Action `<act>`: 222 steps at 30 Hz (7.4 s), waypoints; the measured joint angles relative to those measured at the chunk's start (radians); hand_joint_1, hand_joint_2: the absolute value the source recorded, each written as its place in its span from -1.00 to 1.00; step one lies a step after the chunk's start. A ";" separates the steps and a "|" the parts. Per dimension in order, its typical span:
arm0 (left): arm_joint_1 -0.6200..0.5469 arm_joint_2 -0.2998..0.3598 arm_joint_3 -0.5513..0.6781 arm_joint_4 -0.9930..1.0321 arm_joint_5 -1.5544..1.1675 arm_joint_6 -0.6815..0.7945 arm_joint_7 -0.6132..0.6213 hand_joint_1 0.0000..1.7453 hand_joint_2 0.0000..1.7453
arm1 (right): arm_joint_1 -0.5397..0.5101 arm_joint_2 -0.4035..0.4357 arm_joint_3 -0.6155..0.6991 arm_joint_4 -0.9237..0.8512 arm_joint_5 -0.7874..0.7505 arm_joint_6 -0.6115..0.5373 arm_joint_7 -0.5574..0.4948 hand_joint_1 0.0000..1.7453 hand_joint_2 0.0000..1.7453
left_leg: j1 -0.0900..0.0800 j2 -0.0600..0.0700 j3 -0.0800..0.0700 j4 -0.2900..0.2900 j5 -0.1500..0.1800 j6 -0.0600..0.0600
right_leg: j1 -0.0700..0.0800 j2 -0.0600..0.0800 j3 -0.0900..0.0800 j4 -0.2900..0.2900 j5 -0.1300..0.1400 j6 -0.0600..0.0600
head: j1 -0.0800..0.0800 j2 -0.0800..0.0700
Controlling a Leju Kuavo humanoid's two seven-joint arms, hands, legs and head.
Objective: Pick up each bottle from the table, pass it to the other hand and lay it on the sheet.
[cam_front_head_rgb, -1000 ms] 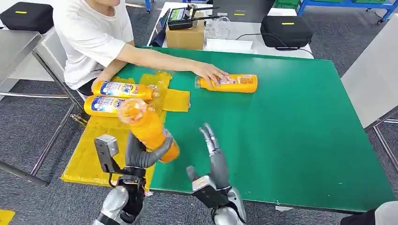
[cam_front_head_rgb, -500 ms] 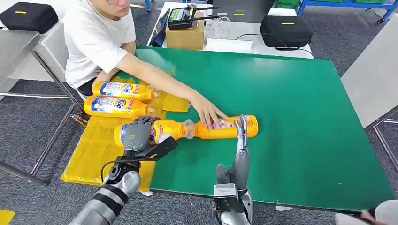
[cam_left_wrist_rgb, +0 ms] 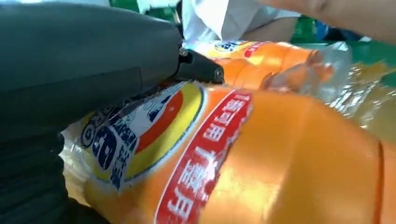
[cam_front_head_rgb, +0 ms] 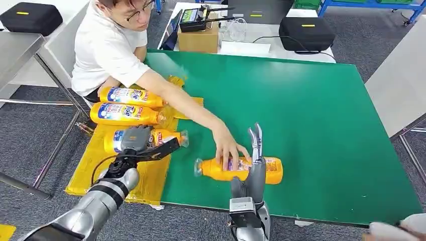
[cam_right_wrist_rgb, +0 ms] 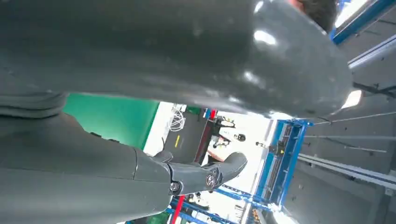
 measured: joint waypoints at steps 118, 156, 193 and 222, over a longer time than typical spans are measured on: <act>0.525 -0.172 0.087 -1.078 1.285 -0.076 -0.443 -1.00 1.00 | -0.302 -0.375 -0.047 0.473 0.580 0.597 0.734 1.00 1.00 | 0.000 0.005 0.020 0.000 -0.001 0.000 | 0.000 0.003 0.016 -0.002 0.000 0.000 | 0.000 0.000; 0.585 -0.132 -0.135 -0.803 1.354 -0.449 -0.515 -1.00 1.00 | -0.051 -0.145 -0.132 0.122 0.031 0.562 0.200 1.00 1.00 | 0.000 0.004 0.003 0.000 -0.003 0.001 | 0.000 0.005 0.001 -0.001 0.000 0.000 | 0.000 0.000; 0.548 -0.164 -0.132 -0.863 1.632 -0.375 -0.368 1.00 1.00 | -0.077 -0.048 0.048 0.299 0.035 0.328 0.143 -1.00 -1.00 | 0.000 0.004 0.000 0.000 -0.003 0.001 | 0.000 0.004 -0.001 -0.001 0.000 0.000 | 0.000 0.000; 0.435 -0.061 -0.020 -0.658 -0.019 0.236 -0.167 0.90 1.00 | 0.015 -0.036 -0.047 0.138 0.042 0.262 0.073 -1.00 -1.00 | 0.000 0.004 0.000 0.000 -0.002 0.001 | 0.000 0.004 -0.002 -0.001 0.000 0.000 | 0.000 0.000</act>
